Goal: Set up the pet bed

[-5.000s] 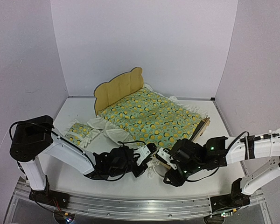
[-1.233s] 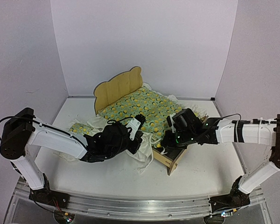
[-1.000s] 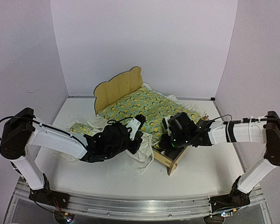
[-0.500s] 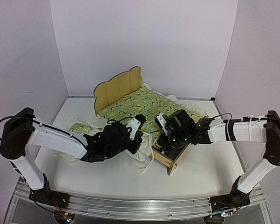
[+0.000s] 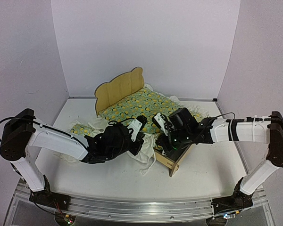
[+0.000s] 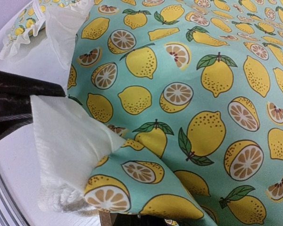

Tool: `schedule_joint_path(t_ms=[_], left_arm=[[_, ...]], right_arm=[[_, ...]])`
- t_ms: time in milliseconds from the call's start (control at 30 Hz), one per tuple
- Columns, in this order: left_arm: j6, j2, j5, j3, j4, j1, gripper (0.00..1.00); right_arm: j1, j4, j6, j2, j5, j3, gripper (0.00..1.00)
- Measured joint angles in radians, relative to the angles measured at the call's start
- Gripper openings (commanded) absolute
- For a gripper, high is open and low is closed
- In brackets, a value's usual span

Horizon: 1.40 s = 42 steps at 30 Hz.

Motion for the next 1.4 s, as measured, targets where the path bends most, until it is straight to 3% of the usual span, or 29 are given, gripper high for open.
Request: schedule_joint_path(t_ms=[300, 500, 633, 767, 933, 1067, 1400], left_arm=[[0.0, 0.0, 0.007, 0.0, 0.0, 0.0, 0.0], [0.0, 0.0, 0.008, 0.002, 0.0, 0.0, 0.0], [0.0, 0.0, 0.008, 0.002, 0.0, 0.0, 0.0], [0.0, 0.0, 0.009, 0.002, 0.0, 0.0, 0.0], [0.0, 0.0, 0.016, 0.002, 0.0, 0.0, 0.0], [0.0, 0.0, 0.018, 0.002, 0.0, 0.0, 0.0], [0.0, 0.0, 0.018, 0.002, 0.0, 0.0, 0.0]], right_arm=[[0.023, 0.114, -0.014, -0.006, 0.019, -0.15, 0.0], [0.024, 0.095, 0.03, -0.004, 0.015, -0.137, 0.01], [0.024, -0.007, 0.175, 0.003, -0.052, -0.053, 0.14], [0.024, -0.134, 0.299, 0.002, -0.108, 0.055, 0.45], [0.012, -0.274, 0.34, -0.05, -0.162, 0.077, 0.68], [-0.012, -0.384, 0.288, -0.058, -0.192, 0.125, 0.69], [-0.02, -0.511, 0.14, -0.01, -0.205, 0.191, 0.61]])
